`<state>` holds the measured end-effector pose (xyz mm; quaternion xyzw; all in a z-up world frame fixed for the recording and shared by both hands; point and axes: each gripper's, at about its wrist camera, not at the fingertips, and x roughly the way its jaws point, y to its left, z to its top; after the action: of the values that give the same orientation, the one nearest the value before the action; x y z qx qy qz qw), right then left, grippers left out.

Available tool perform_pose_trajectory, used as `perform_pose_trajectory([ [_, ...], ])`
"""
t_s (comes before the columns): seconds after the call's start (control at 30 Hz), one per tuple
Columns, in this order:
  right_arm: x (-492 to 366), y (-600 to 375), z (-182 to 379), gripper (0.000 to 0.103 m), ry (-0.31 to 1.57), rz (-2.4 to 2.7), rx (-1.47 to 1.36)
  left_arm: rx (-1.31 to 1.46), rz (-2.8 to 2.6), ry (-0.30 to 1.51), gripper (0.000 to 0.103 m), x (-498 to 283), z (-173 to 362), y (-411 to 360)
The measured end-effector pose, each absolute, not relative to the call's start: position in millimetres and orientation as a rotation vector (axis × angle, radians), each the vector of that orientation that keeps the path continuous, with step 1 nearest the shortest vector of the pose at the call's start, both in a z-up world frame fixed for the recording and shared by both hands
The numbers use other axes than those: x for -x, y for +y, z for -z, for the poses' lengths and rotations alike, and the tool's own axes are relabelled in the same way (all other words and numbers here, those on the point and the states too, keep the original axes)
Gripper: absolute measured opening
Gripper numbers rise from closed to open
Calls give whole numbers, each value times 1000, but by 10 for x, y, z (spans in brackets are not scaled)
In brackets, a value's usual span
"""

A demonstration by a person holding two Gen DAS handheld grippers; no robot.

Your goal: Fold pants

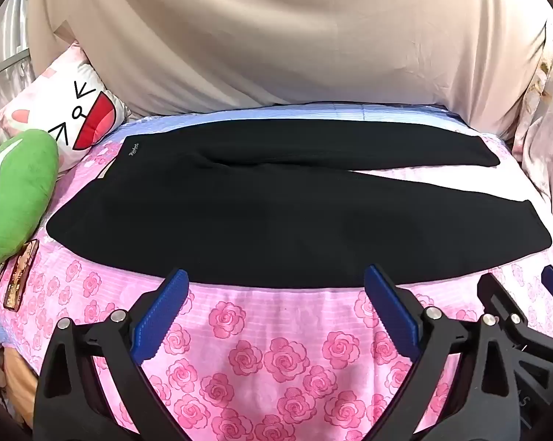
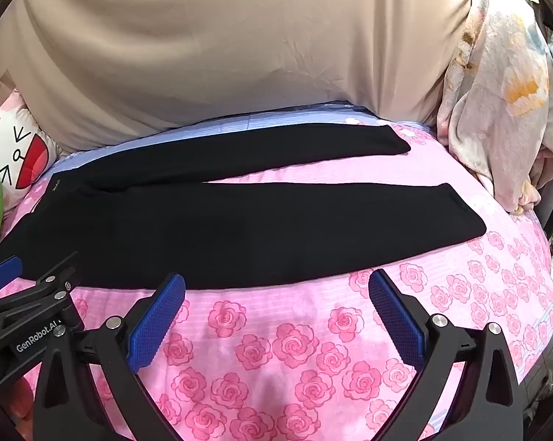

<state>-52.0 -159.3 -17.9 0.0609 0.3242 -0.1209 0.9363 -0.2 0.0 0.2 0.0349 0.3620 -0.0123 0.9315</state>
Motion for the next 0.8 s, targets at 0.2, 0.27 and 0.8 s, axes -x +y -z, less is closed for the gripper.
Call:
perform_pose_trajectory([
  [0.2, 519, -1597, 177, 98, 662, 239, -141, -65, 22, 739, 94, -2, -21, 51],
  [0.27, 523, -1604, 177, 98, 660, 240, -139, -68, 20, 736, 94, -4, -29, 80],
  [0.8, 483, -1572, 155, 98, 670, 253, -116, -94, 8, 732, 94, -11, -4, 13],
])
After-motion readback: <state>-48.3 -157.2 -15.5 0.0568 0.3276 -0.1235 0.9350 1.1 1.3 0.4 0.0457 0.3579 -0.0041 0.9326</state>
